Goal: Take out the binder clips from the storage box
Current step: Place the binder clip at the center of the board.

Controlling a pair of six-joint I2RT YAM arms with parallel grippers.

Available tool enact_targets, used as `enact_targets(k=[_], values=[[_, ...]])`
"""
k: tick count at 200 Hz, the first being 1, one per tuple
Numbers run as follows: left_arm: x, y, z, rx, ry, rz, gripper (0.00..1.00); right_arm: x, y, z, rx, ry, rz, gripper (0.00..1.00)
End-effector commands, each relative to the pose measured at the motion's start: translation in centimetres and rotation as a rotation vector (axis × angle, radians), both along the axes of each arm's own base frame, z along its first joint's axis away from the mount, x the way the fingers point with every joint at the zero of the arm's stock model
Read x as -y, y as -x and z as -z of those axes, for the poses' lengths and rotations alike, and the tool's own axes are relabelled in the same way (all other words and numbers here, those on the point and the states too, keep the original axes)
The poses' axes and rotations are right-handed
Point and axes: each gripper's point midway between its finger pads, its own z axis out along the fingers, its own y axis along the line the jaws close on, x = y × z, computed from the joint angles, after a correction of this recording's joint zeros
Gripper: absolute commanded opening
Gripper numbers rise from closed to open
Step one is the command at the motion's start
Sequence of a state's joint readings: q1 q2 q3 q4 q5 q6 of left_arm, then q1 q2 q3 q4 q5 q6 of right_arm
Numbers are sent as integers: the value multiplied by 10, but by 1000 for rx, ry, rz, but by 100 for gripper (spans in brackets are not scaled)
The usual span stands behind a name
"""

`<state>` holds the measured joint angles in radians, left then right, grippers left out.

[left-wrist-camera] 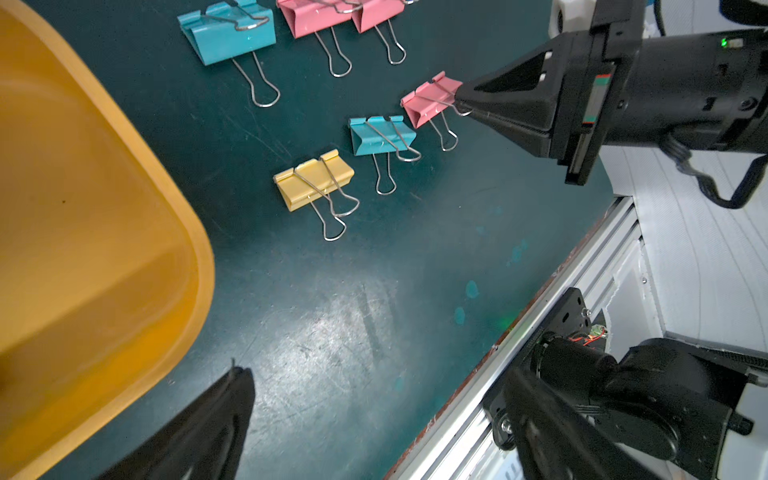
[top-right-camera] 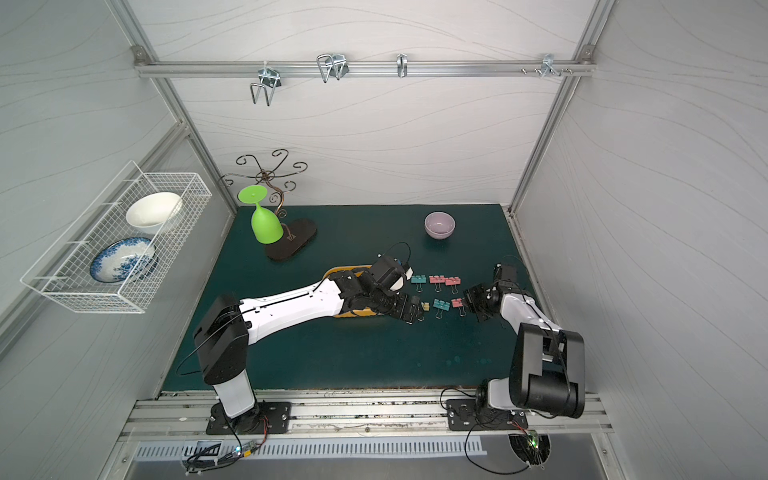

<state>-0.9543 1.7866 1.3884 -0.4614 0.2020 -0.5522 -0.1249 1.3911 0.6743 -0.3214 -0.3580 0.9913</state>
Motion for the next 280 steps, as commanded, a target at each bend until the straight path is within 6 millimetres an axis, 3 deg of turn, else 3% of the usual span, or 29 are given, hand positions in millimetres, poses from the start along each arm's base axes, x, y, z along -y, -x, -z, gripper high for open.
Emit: enact_targets(k=[1,51,82,94,122,130,145,177,209,224,248,271,280], values=[[-4,-4,-23,47,57,2,99,6,14,11,-45,47,-13,12],[-24,-8,-30,66,59,-28,99,3,22,0,-48,55,-60,26],[-41,-8,-36,117,52,-44,99,5,33,-13,-33,99,-108,28],[-51,-11,-38,138,38,-63,99,4,35,-22,1,110,-130,40],[-79,-21,-39,176,5,-140,99,5,41,-44,80,148,-149,42],[-89,-23,-39,182,1,-169,99,5,41,-53,118,161,-145,49],[-107,-28,-37,186,-3,-224,98,-1,37,-72,221,159,-163,52],[-142,-35,-27,186,-26,-313,86,-49,25,-108,387,51,-277,54],[-160,-40,-10,103,-21,-329,68,-119,22,-118,402,139,-544,53],[-166,-44,3,54,-48,-318,60,-148,21,-116,393,191,-663,53],[-171,-53,9,16,-65,-276,55,-186,24,-104,354,244,-816,52],[-167,-60,11,-25,-59,-206,51,-207,27,-96,324,275,-900,50],[-164,-62,13,-48,-65,-182,40,-210,26,-92,311,276,-905,50]])
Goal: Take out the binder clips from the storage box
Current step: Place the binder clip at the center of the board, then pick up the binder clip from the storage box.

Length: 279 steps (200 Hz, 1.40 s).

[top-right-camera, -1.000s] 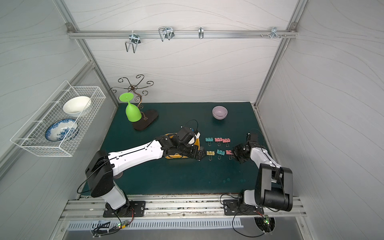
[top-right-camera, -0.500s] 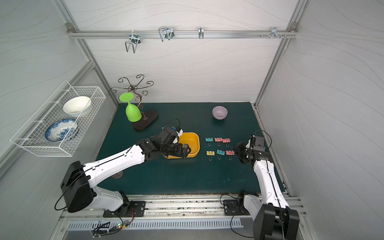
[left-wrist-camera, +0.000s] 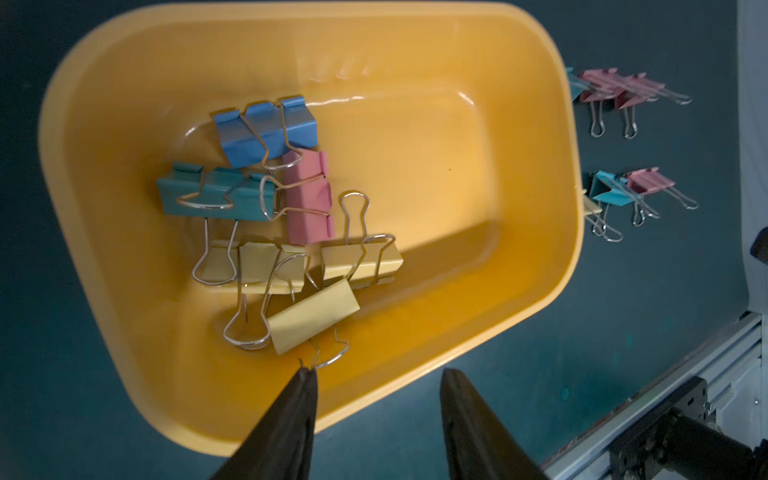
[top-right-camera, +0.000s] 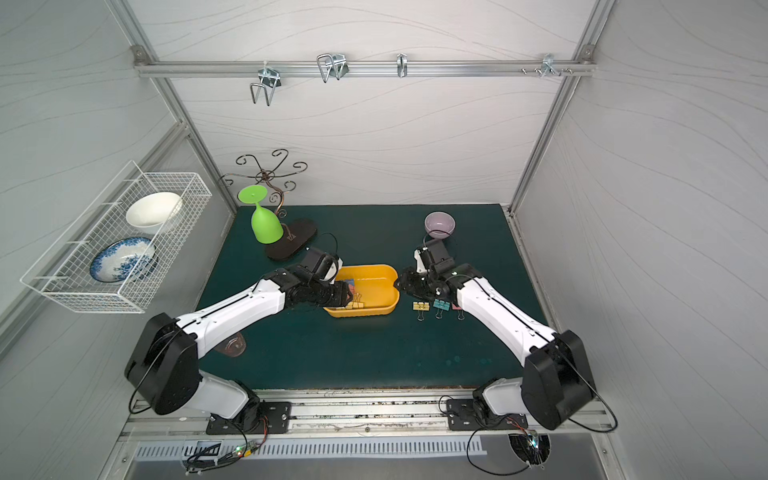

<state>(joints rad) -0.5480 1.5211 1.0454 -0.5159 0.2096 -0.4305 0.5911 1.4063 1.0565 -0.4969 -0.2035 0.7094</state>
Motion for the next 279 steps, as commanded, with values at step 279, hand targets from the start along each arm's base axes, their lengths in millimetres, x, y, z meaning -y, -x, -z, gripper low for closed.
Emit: enact_targets(k=[279], values=[[42,-29,48,-128,-263,419,28,57,10,40,-114,187,131,48]])
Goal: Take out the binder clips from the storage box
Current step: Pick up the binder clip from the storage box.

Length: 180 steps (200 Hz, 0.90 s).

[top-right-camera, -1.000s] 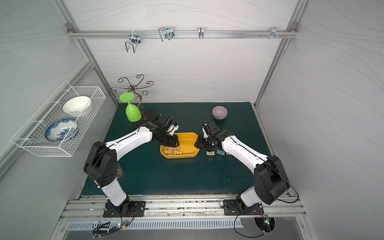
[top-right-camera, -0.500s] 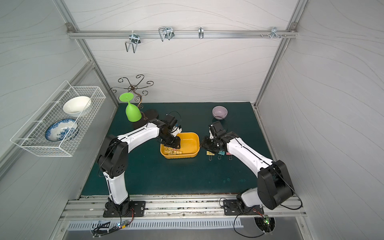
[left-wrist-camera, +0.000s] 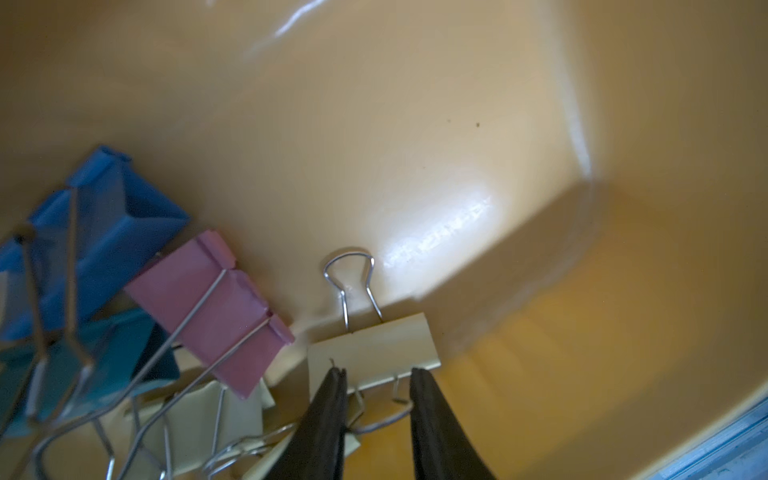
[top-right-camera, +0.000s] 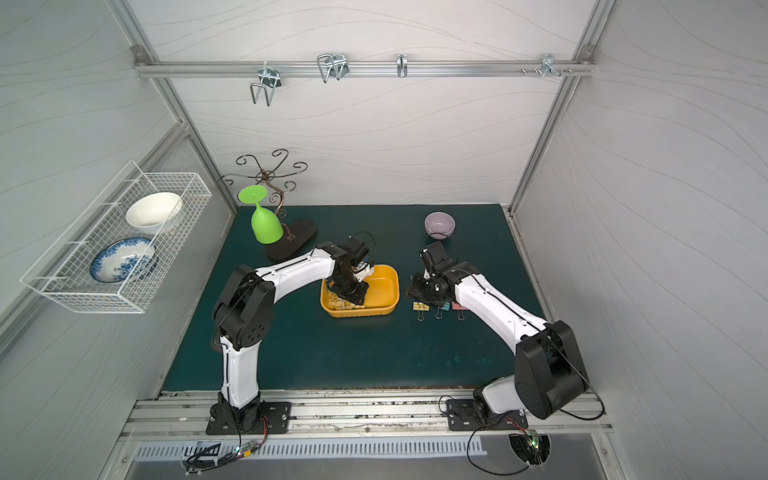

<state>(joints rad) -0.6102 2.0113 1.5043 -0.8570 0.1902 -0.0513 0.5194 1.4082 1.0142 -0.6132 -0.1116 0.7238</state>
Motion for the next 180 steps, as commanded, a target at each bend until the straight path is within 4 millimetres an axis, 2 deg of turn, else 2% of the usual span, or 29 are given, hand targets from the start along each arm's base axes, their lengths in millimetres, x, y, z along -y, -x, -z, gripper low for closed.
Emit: enact_targets(k=[1,22,54,76,122,145,163,180], values=[[6,-10,-13,42,20,12,28,8,8,5,-15,39,-2,48],[10,-12,-20,60,46,0,18,8,9,7,-22,40,-1,48],[23,-11,-35,57,132,-17,8,12,13,7,-28,55,-6,48],[26,-20,-52,109,165,-67,4,15,15,7,-26,64,1,48],[46,-24,-111,192,366,-109,1,18,22,11,-42,62,16,48],[52,-24,-139,210,510,-168,1,19,24,7,-36,55,16,48],[46,-24,-163,256,615,-246,1,19,23,-1,-9,37,23,48],[30,-22,-179,323,663,-338,1,18,24,-7,14,11,32,48]])
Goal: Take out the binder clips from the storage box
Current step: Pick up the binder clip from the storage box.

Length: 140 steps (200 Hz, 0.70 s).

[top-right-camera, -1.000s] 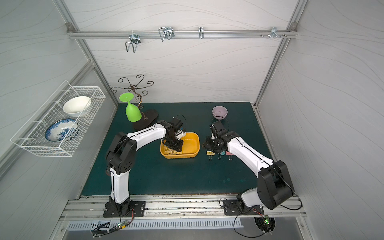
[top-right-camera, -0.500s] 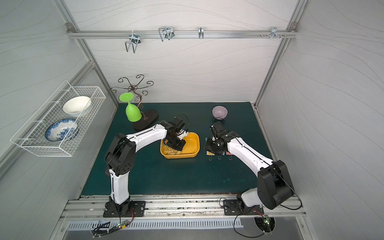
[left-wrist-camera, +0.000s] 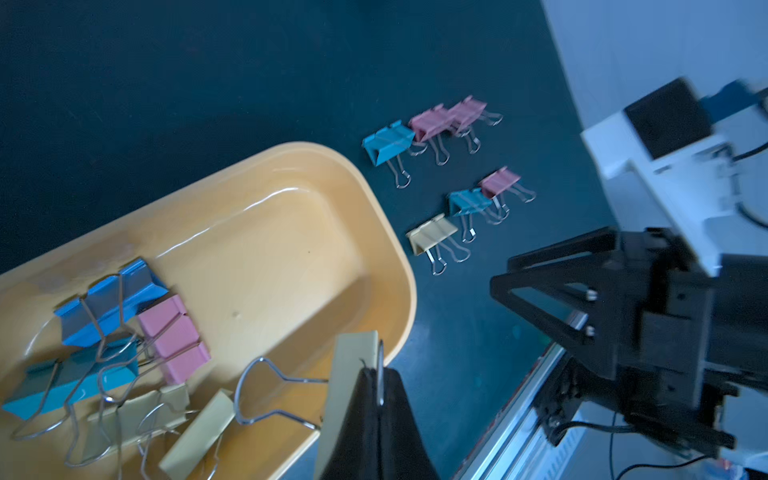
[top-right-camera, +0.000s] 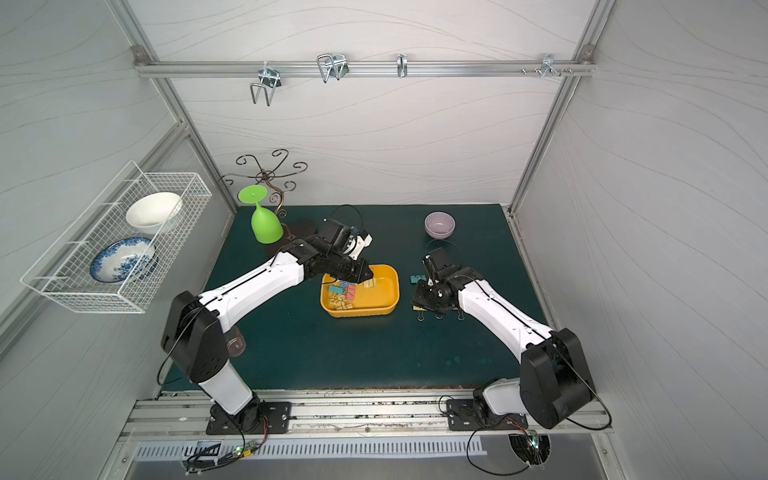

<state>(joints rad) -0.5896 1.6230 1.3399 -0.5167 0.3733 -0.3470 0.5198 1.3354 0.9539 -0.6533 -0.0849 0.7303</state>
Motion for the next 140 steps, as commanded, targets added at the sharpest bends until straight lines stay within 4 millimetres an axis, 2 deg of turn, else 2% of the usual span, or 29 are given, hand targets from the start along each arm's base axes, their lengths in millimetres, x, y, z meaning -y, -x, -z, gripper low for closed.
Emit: enact_targets(k=[1,32,71,92,115,140], values=[[-6,-10,-40,78,171,-131,1,2,5,-11,31,-23,15,48],[-55,5,-48,167,173,-330,1,-9,8,-24,106,-73,0,48],[-153,26,-25,201,102,-730,0,-20,15,-37,189,-58,-6,49],[-194,41,-7,205,39,-892,0,-24,18,-41,227,-34,-8,49],[-224,56,19,173,-13,-1037,0,-30,20,-44,242,-29,-11,49],[-232,70,49,98,-36,-1094,0,-37,21,-41,221,-23,-20,50]])
